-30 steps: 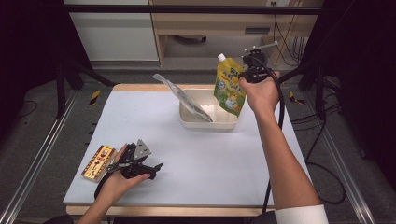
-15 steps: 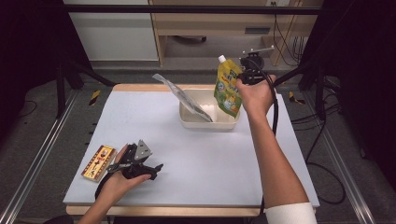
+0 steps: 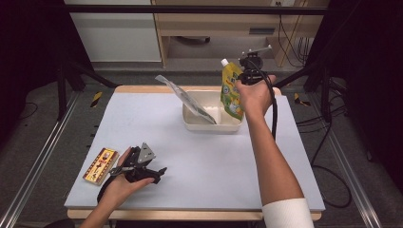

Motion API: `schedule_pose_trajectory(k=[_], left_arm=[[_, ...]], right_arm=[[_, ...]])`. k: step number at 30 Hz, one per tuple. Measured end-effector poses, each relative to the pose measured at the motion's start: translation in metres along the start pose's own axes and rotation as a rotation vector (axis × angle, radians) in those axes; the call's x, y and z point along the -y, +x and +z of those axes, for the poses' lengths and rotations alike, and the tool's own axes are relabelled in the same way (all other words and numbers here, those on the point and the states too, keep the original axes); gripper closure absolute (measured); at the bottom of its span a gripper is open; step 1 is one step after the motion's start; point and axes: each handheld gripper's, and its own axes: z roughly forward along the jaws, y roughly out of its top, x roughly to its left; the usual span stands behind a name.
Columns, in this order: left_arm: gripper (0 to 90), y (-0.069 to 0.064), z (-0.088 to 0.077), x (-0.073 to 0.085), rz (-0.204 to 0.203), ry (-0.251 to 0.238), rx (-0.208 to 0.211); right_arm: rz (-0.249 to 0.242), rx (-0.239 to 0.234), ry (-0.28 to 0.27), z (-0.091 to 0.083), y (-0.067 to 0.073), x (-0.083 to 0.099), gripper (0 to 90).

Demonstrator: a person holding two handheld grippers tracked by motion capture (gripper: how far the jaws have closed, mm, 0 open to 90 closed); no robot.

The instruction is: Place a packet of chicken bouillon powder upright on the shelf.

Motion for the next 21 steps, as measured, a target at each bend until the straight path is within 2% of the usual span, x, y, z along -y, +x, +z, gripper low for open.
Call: schedule_pose_trajectory(k=[10, 21], left_arm=[[10.3, 0.0, 0.0, 0.0, 0.003, 0.005, 0.003], [10.2, 0.0, 0.001, 0.0, 0.007, 0.016, 0.007]], right_arm=[[-0.001, -0.038, -0.006, 0.006, 0.02, -0.002, 90.0], [0.04, -0.068, -0.02, 0.011, 0.024, 0.0, 90.0]])
